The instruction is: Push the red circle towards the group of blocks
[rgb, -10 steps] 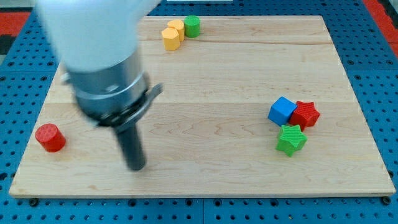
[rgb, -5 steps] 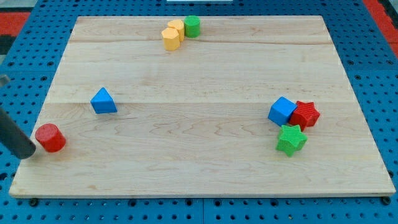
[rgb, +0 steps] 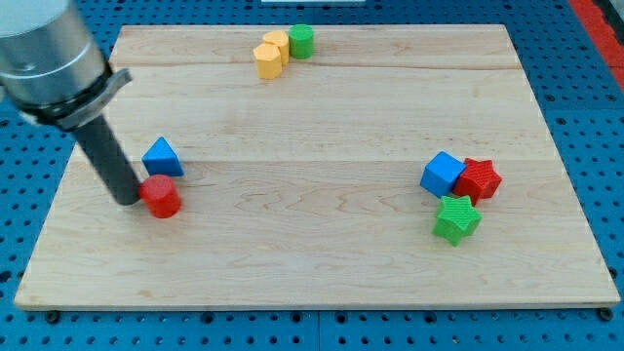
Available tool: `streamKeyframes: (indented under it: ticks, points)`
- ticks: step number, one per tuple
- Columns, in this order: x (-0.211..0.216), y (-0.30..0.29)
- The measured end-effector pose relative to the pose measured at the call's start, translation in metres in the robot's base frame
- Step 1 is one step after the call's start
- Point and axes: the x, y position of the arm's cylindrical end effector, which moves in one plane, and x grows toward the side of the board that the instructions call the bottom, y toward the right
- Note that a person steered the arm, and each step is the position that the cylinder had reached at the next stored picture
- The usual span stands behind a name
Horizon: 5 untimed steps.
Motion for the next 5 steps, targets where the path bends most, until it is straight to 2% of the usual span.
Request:
streamKeyframes:
  ticks: [1, 5]
  points:
    - [0.012, 0.05]
    - [0.014, 0.252]
